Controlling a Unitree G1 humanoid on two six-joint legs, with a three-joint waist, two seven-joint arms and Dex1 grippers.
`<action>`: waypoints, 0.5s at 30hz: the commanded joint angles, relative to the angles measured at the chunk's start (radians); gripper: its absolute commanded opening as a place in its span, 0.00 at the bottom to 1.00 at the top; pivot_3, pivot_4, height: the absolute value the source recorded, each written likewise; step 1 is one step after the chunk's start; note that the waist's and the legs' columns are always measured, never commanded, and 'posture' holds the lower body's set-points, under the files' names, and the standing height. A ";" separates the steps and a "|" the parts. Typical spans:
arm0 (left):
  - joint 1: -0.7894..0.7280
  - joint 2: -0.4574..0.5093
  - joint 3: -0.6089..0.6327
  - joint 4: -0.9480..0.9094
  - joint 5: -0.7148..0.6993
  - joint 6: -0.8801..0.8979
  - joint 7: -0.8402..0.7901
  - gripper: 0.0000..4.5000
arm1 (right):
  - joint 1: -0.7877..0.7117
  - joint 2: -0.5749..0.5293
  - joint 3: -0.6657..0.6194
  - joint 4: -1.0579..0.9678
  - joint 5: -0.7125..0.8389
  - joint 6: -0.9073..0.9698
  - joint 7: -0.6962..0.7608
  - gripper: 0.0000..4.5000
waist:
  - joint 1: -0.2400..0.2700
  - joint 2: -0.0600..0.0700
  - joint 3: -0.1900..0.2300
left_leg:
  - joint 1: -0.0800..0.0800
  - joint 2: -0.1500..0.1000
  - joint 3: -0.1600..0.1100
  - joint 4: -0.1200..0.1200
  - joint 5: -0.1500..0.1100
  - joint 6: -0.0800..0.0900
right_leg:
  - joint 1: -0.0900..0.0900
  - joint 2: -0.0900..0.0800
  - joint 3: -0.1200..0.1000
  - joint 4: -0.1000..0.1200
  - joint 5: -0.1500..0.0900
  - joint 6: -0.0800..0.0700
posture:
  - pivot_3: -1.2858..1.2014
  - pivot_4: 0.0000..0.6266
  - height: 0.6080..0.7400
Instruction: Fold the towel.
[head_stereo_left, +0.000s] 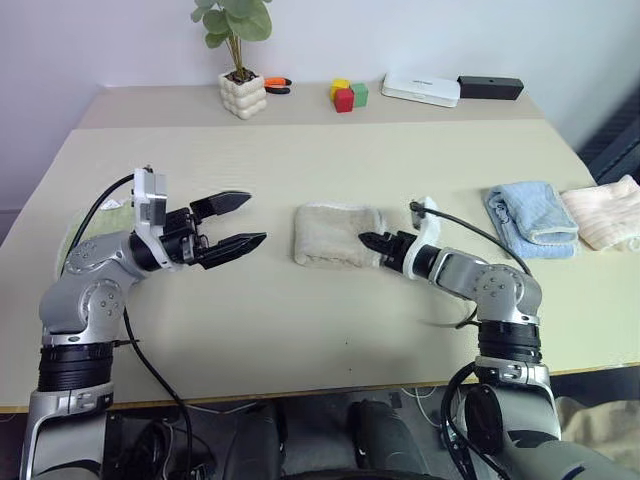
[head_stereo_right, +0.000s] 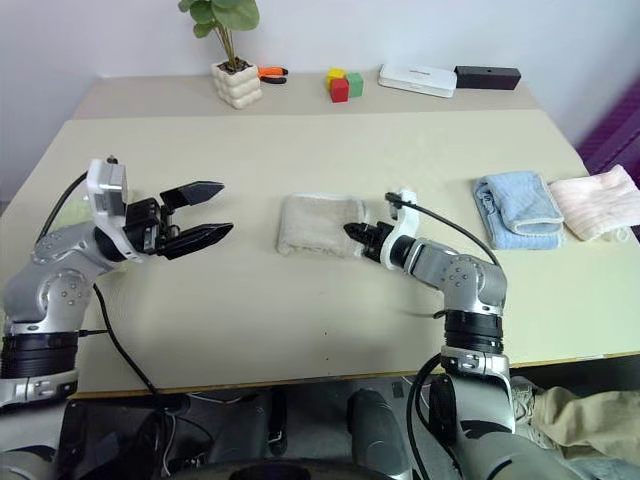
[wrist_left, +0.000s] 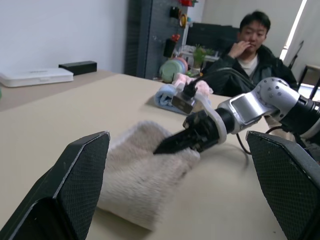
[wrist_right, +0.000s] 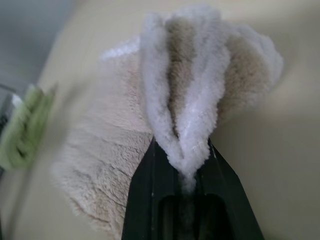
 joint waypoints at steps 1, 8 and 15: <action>-0.060 -0.026 -0.025 0.041 0.014 -0.047 -0.012 1.00 | -0.040 0.006 -0.167 -0.072 0.108 -0.055 -0.078 0.01 | 0.005 0.000 0.000 | 0.000 0.000 0.000 0.000 0.000 0.000 | 0.000 0.000 0.000 0.000 0.000 0.000 | 0.52 0.24 0.96; -0.189 -0.096 -0.076 0.226 0.072 -0.141 -0.075 1.00 | -0.013 -0.008 -0.391 -0.170 0.174 -0.289 -0.252 0.01 | 0.019 0.000 0.000 | -0.001 0.000 0.000 0.000 0.000 0.000 | -0.001 0.001 0.000 0.000 0.000 0.000 | 0.52 0.24 0.96; -0.262 -0.135 -0.098 0.336 0.103 -0.194 -0.124 1.00 | -0.055 -0.067 -0.522 -0.061 0.194 -0.528 -0.332 0.01 | 0.013 0.002 0.001 | -0.001 0.000 0.000 0.000 0.000 0.000 | -0.001 0.001 0.001 0.000 0.000 0.000 | 0.52 0.24 0.96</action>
